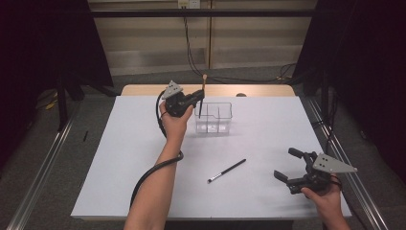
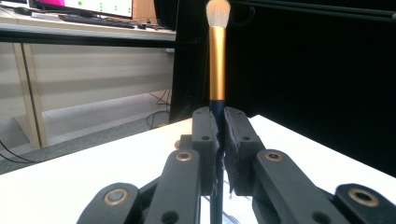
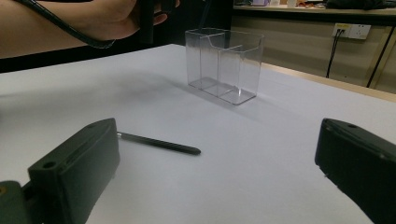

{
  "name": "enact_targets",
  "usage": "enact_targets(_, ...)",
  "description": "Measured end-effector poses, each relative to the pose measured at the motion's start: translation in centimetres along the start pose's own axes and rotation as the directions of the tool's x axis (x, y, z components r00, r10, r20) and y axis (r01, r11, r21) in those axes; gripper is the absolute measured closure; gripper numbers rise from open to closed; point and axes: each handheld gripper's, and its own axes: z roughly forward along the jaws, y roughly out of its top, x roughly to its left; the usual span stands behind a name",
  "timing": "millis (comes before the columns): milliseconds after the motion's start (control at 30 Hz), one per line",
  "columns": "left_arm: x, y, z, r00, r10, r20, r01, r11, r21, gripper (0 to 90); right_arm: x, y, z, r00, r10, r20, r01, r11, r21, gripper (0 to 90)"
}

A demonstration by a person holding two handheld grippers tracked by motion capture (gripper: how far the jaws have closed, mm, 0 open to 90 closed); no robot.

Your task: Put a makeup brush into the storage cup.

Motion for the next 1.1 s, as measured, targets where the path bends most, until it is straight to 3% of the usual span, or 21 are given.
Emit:
enact_targets(867, -0.1, -0.8, -0.6, 0.9999, -0.014, 0.008, 0.014, 0.9999, 0.002, 82.4, 0.1, 0.0, 0.1, 1.0, -0.003, -0.001, 0.003, 1.0, 0.0, 0.0)
enact_targets(1100, -0.2, -0.8, -1.1, 0.9989, -0.031, 0.035, 0.031, 0.9995, 0.002, 62.2, 0.1, 0.0, 0.2, 1.0, -0.003, -0.003, 0.003, 1.0, 0.002, 0.0)
